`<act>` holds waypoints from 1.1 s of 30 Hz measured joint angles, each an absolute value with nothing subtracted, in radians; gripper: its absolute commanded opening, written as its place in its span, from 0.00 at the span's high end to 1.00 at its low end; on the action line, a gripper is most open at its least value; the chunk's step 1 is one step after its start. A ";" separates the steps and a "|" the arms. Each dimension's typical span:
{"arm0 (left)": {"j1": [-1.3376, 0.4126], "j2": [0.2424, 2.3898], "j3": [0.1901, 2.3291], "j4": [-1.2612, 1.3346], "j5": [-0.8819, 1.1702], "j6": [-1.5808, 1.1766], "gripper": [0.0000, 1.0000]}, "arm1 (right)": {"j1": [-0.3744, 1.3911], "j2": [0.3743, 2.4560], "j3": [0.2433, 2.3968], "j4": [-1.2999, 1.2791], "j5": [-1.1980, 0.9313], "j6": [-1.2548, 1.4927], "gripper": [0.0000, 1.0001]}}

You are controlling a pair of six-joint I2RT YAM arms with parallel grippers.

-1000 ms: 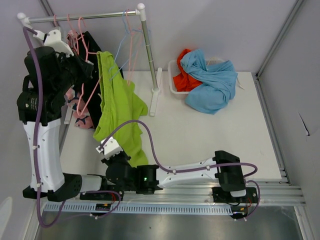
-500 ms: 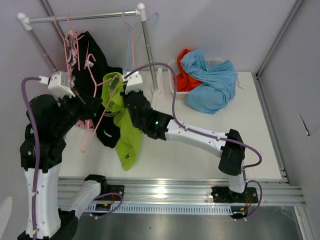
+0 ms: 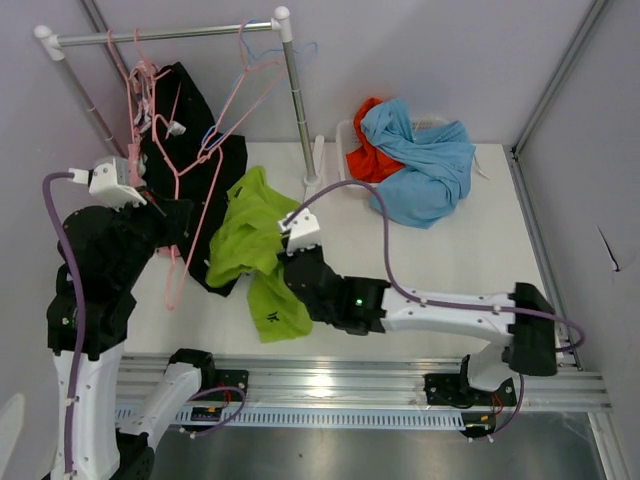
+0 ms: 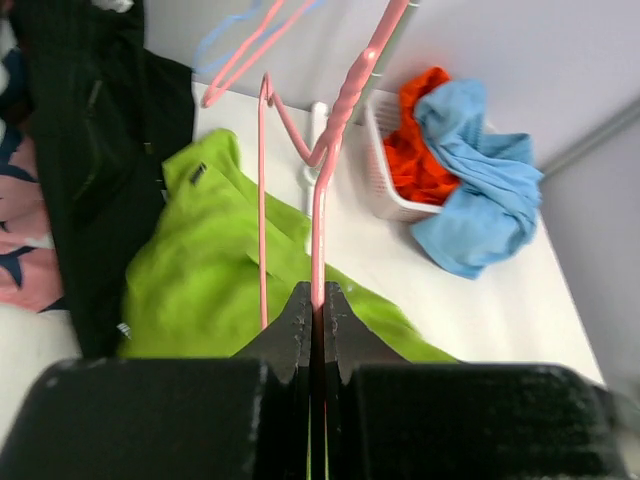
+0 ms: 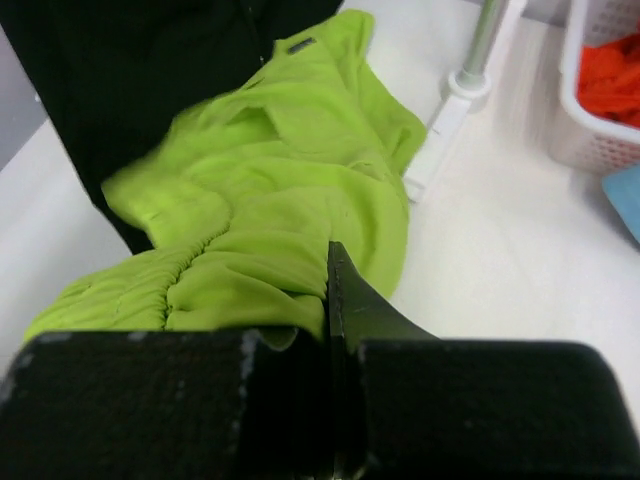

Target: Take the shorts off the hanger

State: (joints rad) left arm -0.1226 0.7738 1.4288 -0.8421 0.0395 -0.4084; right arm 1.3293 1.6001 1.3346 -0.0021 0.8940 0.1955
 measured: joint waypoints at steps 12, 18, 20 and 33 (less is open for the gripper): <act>-0.123 0.745 0.980 -0.625 0.004 -0.370 1.00 | 1.077 1.106 1.208 -0.053 1.015 0.090 1.00; -0.124 0.678 0.876 -0.559 0.011 -0.340 1.00 | 0.695 1.279 1.508 0.008 0.804 -0.031 1.00; -0.124 0.654 0.856 -0.543 0.012 -0.338 1.00 | 0.611 1.404 1.671 0.036 0.720 -0.052 1.00; -0.125 0.588 0.764 -0.493 0.013 -0.330 1.00 | 0.366 2.203 2.543 0.166 0.416 -0.033 1.00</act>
State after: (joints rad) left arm -0.1246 0.5884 0.7639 -0.4934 0.0132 -0.3302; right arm 0.3660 2.2028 2.5427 0.1661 0.4156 -0.0334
